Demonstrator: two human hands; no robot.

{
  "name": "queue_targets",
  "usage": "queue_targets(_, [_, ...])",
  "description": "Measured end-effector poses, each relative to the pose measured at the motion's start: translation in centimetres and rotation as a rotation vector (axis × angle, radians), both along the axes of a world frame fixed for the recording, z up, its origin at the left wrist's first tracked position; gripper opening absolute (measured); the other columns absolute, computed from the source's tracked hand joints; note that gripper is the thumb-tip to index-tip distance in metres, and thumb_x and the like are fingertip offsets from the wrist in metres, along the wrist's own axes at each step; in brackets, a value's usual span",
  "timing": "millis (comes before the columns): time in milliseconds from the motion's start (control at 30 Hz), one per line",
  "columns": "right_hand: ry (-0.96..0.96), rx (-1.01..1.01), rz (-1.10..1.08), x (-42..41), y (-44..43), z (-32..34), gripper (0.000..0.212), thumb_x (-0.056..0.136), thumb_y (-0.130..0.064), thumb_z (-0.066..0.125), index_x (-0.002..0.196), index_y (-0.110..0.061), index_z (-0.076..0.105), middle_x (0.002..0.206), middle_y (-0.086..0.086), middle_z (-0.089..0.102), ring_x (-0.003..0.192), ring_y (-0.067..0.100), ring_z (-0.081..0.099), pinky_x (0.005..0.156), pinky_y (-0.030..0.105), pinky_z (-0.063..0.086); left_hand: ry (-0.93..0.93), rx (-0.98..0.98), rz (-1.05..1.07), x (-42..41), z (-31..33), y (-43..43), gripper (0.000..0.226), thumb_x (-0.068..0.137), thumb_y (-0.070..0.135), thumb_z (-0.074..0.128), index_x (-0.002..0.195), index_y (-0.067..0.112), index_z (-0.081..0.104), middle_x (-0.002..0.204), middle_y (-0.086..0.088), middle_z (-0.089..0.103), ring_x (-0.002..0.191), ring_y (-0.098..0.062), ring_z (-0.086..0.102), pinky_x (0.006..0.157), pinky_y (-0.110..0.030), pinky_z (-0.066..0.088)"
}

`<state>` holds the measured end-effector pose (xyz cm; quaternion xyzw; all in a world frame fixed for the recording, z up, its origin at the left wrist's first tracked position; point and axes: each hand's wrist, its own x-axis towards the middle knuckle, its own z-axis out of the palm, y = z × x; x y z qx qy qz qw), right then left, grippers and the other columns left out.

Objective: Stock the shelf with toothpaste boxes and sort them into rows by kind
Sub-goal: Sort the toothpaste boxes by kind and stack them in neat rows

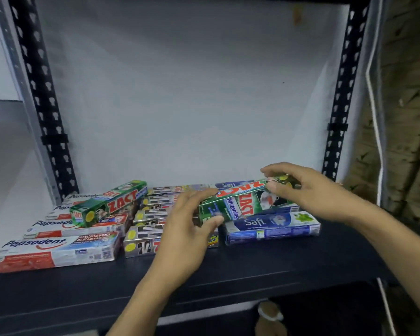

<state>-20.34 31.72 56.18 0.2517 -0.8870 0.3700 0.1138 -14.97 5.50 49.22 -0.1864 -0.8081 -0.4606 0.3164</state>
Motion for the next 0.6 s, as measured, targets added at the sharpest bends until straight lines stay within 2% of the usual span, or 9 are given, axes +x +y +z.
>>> queue_targets(100, [0.224,0.177,-0.088,1.1,3.1,-1.6,0.066,0.082,-0.058,0.067,0.142,-0.048,0.043,0.144,-0.024,0.040,0.126,-0.006,0.042,0.106,0.024,0.038,-0.149,0.170,-0.094,-1.2,0.1,3.1,0.043,0.088,0.017,0.075,0.123,0.041,0.065,0.124,0.014,0.061,0.112,-0.005,0.063,0.093,-0.029,0.055])
queue_targets(167, [0.316,0.256,-0.135,1.5,5.2,-2.3,0.070,0.082,-0.046,0.075,0.142,-0.049,0.039,0.147,-0.023,0.032,0.127,-0.008,0.033,0.104,0.016,0.031,-0.251,0.260,-0.189,-1.4,0.6,5.2,0.042,0.089,0.014,0.074,0.120,0.041,0.067,0.123,0.009,0.066,0.107,-0.009,0.068,0.089,-0.033,0.058])
queue_targets(233, [0.410,0.211,-0.184,1.6,7.3,-2.8,0.068,0.081,-0.024,0.078,0.137,-0.045,0.046,0.138,-0.020,0.039,0.119,-0.010,0.038,0.096,0.006,0.034,-0.304,0.337,-0.266,-1.3,1.3,7.1,0.042,0.089,0.012,0.074,0.121,0.038,0.065,0.118,0.004,0.071,0.101,-0.013,0.072,0.084,-0.030,0.059])
queue_targets(300, [0.469,0.076,-0.271,1.6,8.7,-3.5,0.065,0.078,-0.014,0.081,0.133,-0.036,0.055,0.128,-0.016,0.048,0.111,-0.005,0.047,0.086,0.006,0.041,-0.312,0.490,-0.268,-1.4,2.1,9.2,0.046,0.087,0.014,0.076,0.125,0.035,0.060,0.117,0.005,0.070,0.094,-0.017,0.074,0.084,-0.032,0.059])
queue_targets(367, [0.527,-0.064,-0.368,1.7,9.1,-4.6,0.062,0.073,-0.023,0.087,0.129,-0.028,0.061,0.115,-0.011,0.055,0.097,-0.001,0.053,0.083,0.007,0.043,-0.343,0.670,-0.272,-2.1,2.5,11.6,0.061,0.080,0.019,0.084,0.129,0.035,0.052,0.121,0.003,0.064,0.098,-0.018,0.073,0.093,-0.038,0.056])
queue_targets(433, [0.544,-0.188,-0.440,1.9,8.6,-6.1,0.060,0.071,-0.036,0.087,0.125,-0.028,0.064,0.102,-0.013,0.056,0.088,-0.001,0.056,0.078,0.004,0.040,-0.407,0.736,-0.348,-2.6,2.5,14.8,0.068,0.077,0.024,0.085,0.132,0.035,0.047,0.121,0.001,0.066,0.106,-0.013,0.071,0.101,-0.042,0.053])
queue_targets(500, [0.520,-0.295,-0.457,2.3,7.6,-7.5,0.058,0.071,-0.043,0.085,0.125,-0.029,0.066,0.100,-0.017,0.057,0.089,-0.005,0.058,0.078,0.001,0.039,-0.450,0.714,-0.439,-3.1,2.2,18.3,0.055,0.085,0.020,0.079,0.130,0.031,0.050,0.119,-0.002,0.070,0.108,-0.016,0.070,0.100,-0.048,0.053])
queue_targets(600, [0.425,-0.311,-0.426,2.9,7.2,-9.1,0.065,0.072,-0.055,0.076,0.131,-0.032,0.061,0.105,-0.020,0.060,0.095,-0.001,0.061,0.082,0.004,0.042,-0.441,0.709,-0.478,-4.5,2.5,21.3,0.038,0.097,0.013,0.063,0.130,0.028,0.051,0.114,-0.002,0.073,0.101,-0.023,0.073,0.088,-0.051,0.059])
